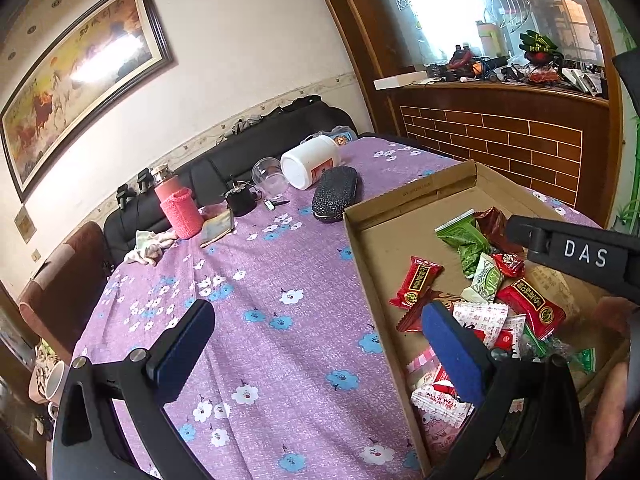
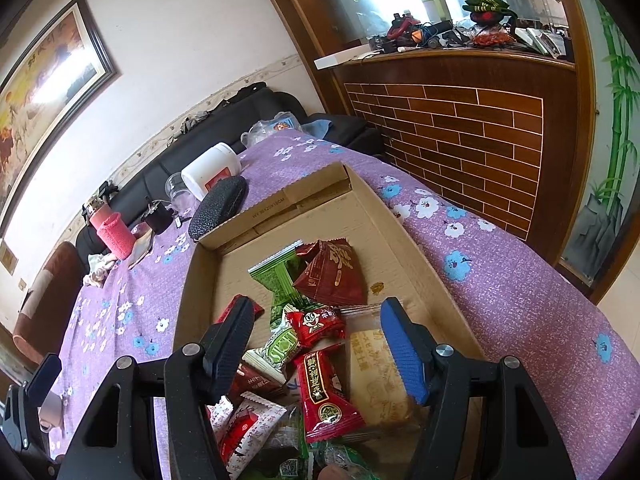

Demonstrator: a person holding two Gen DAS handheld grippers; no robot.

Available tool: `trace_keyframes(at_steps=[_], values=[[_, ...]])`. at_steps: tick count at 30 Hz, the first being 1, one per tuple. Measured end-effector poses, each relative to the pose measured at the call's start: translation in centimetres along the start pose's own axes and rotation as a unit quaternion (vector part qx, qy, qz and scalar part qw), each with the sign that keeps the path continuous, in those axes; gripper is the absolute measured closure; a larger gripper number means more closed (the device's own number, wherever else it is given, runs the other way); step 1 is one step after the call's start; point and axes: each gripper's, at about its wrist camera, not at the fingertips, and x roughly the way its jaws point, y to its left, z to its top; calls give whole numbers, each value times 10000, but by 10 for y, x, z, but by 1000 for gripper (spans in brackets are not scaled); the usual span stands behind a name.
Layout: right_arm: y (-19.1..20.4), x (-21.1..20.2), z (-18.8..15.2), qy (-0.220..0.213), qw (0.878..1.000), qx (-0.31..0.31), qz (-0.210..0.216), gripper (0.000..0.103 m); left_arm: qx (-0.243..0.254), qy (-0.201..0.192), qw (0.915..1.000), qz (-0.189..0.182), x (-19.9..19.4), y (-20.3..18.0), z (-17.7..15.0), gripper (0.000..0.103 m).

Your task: Organize snacks

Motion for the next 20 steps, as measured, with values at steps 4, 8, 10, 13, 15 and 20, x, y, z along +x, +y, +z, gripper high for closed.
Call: trace_keyframes(at_steps=[4,8,10,13,15,20], values=[[0,0,0,5,10000,1,3,34,13,-35,10000,33,-2,-1,0,0],[-1,0,0,5,10000,1,-4,34,35,-68,9999,67,-3,-2,0,0],[-1,0,0,3,10000,1,-8,34,41,-76,9999,80,-3,-2,0,0],[-1,0,0,-2,10000,1,-15,34,116,-120,9998,114,-5,-5,1,0],[-1,0,0,-5,10000,-4,-25,34,144,-120,9997,127,-6,-6,0,0],[-1,-1,0,-30,10000,-6,-36,34,91,-118,9998,165,-9,-5,0,0]])
